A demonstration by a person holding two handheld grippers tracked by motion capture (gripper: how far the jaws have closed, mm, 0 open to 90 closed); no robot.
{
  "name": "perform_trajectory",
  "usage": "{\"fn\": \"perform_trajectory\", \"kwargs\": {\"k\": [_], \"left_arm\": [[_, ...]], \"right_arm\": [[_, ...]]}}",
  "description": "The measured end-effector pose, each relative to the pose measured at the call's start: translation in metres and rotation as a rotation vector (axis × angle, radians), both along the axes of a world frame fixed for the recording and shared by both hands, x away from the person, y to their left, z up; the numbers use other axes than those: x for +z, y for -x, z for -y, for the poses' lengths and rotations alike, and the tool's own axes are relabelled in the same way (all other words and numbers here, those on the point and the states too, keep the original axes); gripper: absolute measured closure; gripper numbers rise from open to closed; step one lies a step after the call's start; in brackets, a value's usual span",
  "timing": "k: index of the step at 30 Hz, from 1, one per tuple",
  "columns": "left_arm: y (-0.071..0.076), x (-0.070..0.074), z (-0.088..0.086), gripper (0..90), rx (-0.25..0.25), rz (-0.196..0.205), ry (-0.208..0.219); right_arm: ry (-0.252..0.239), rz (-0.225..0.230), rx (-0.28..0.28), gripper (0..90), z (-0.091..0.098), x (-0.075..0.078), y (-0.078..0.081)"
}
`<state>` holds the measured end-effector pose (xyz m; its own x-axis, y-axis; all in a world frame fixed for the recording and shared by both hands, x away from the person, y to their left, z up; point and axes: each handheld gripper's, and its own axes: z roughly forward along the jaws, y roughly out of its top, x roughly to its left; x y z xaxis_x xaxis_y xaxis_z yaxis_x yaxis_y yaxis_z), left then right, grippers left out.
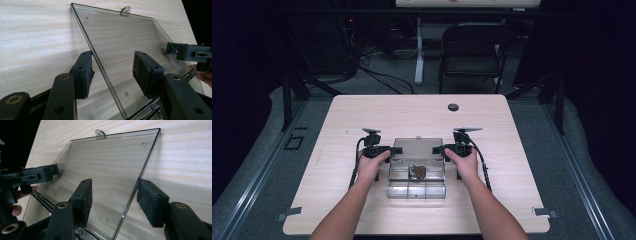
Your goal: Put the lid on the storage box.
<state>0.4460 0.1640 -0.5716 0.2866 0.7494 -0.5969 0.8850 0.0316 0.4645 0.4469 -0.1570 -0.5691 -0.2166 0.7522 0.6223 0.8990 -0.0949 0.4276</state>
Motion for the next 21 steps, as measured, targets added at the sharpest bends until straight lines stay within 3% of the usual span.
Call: {"fn": "perform_trajectory", "kwargs": {"k": [3, 21], "left_arm": [[-0.0002, 0.0002, 0.0001, 50.7, -0.006, 0.005, 0.001], [0.0012, 0.0066, -0.0021, 53.1, 0.003, 0.023, 0.026]], "right_arm": [[0.014, 0.001, 0.022, 45.9, 0.0015, 0.001, -0.0003], [0.01, 0.043, 0.019, 45.8, -0.0006, 0.0077, 0.0001]]}}
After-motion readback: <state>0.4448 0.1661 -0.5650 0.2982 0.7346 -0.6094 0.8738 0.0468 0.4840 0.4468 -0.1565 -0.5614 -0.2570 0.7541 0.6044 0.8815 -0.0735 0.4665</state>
